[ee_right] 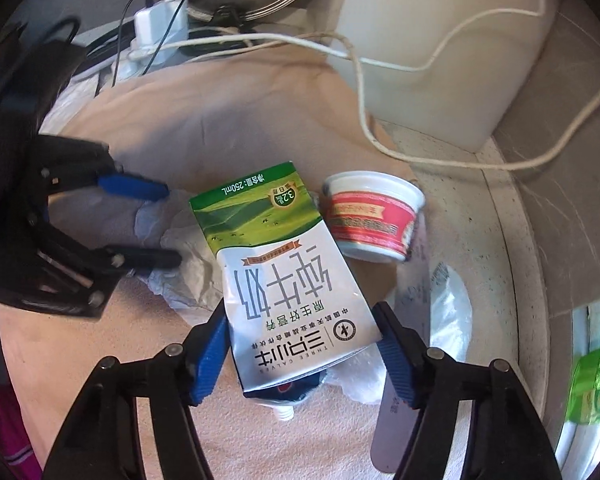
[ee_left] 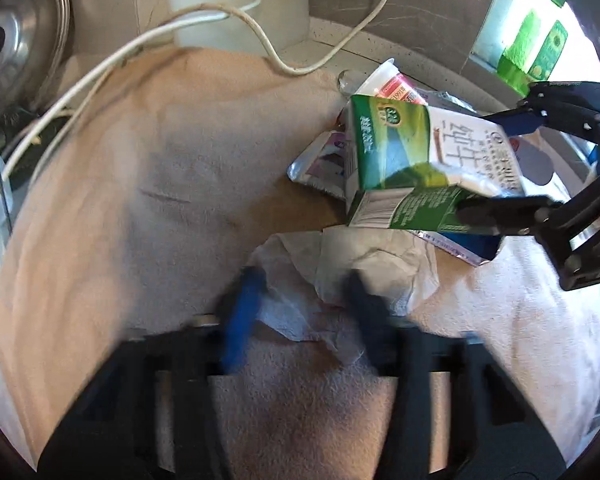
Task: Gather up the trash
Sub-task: 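Grasp the green milk carton with the right tool while the left tool grasps the white tissue, then lift the carton and tissue and carry both down over the blue basket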
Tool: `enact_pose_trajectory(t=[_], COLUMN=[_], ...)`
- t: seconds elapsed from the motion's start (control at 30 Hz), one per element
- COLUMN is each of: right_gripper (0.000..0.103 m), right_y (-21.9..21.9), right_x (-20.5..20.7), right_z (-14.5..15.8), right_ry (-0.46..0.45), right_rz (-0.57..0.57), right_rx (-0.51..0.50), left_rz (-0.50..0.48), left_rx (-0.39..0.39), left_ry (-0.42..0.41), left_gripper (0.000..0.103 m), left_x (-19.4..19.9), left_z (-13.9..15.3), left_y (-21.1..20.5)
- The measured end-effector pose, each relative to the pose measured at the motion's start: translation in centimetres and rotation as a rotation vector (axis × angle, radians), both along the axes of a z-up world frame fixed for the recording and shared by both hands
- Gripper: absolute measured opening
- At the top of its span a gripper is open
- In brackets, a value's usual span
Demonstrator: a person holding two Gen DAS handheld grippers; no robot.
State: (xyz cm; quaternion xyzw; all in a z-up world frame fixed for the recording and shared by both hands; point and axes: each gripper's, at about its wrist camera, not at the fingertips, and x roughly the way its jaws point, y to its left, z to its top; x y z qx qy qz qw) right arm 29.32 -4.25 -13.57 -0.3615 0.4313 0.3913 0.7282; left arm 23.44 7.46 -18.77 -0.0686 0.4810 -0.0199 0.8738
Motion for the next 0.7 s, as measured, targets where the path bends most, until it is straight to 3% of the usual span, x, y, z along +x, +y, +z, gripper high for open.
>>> enact_pose_trajectory(t=[0.03,0.1,0.3,0.7], right_gripper=[0.070,0.070,0.070,0.070], right_y=[-0.3,-0.8,-1.8,-5.1], right_x=[-0.1,-0.5,-1.6,-6.0], right_z=[0.2,0.5,1.9,5.8], right_ry=[0.004,0.002,-0.001,0.028], right_rz=[-0.012,-0.027,-0.065,-0.203], right_rx=[0.012,0.032,0.098,0.278], left_rz=[0.005,0.013,-0.011,0.034], left_rx=[-0.034,-0.076,-0.113,-0.120], left_ry=[0.003,0.005,-0.030,-0.149], left_gripper=[0.007,0.001,0.000,0.000], left_x=[0.0,-0.2,-2.4,-9.1], left_z=[0.0,0.2,1.6,7.0], left_y=[0.2,0.6,0.6,3.5])
